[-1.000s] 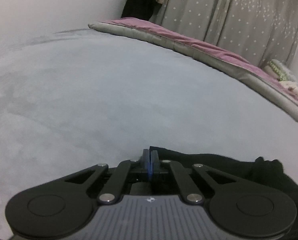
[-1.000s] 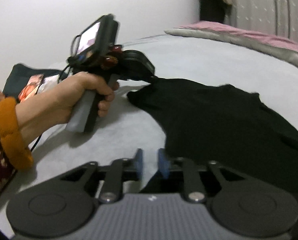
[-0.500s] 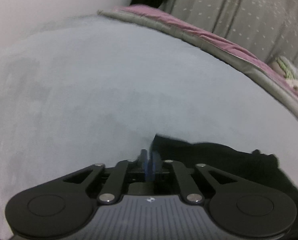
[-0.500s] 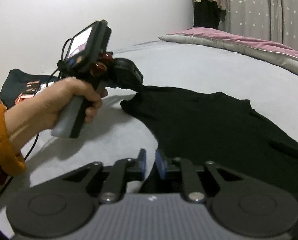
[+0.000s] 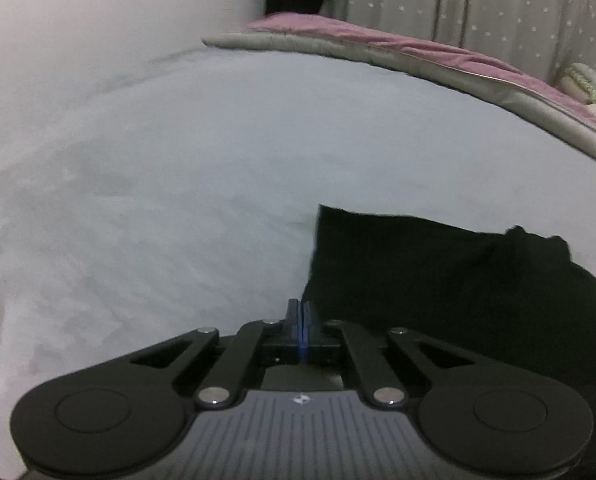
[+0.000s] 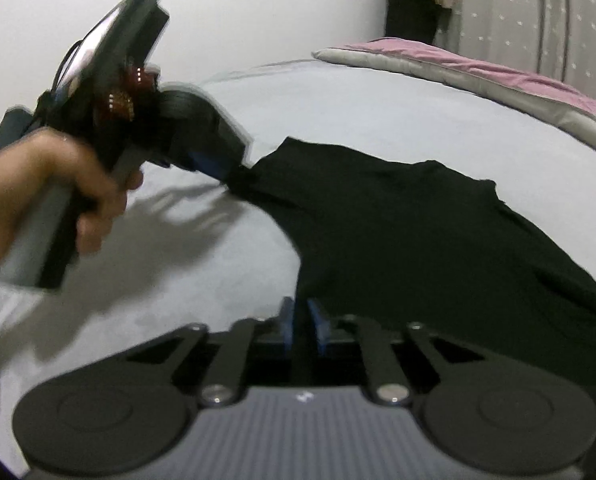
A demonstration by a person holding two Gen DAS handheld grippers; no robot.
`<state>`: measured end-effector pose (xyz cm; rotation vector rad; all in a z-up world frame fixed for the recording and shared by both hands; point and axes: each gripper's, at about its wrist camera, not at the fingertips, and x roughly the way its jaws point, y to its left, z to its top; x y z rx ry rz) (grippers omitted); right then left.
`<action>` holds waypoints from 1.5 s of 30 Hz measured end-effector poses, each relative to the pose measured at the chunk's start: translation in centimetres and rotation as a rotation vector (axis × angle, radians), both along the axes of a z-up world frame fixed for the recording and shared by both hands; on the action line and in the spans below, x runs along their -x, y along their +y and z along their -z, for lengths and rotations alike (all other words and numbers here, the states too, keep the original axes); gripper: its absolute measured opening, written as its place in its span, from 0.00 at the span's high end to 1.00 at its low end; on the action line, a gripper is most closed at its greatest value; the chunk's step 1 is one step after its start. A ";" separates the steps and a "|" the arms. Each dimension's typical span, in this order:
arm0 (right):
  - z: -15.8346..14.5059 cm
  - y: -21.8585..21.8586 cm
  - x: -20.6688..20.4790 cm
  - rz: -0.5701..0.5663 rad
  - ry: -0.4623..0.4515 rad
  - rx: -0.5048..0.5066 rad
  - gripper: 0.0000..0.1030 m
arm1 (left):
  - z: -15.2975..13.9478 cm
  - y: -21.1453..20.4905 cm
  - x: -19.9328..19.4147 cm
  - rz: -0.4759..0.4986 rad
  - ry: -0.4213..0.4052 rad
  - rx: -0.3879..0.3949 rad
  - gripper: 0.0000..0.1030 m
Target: Fold clothes
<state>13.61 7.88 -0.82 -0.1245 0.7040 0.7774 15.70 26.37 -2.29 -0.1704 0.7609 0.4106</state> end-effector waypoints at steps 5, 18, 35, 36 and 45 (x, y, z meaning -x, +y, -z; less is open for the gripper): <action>-0.3 -1.6 -1.3 -0.018 0.109 -0.145 0.94 | 0.1 0.5 -0.8 -0.029 0.133 -0.058 0.97; -0.7 -5.4 -3.4 0.055 0.159 -0.313 0.53 | -2.0 1.0 -3.5 0.033 -0.150 0.290 0.82; -0.4 -11.1 -15.3 0.348 0.376 -0.483 0.54 | 2.9 2.3 -6.5 0.189 -0.199 0.448 0.83; -0.1 -11.0 -16.2 0.354 0.389 -0.496 0.54 | 2.8 2.2 -6.4 0.199 -0.195 0.442 0.83; 3.1 -9.0 -20.4 0.377 0.494 -0.560 0.65 | 3.0 1.9 -6.0 0.215 -0.202 0.444 0.83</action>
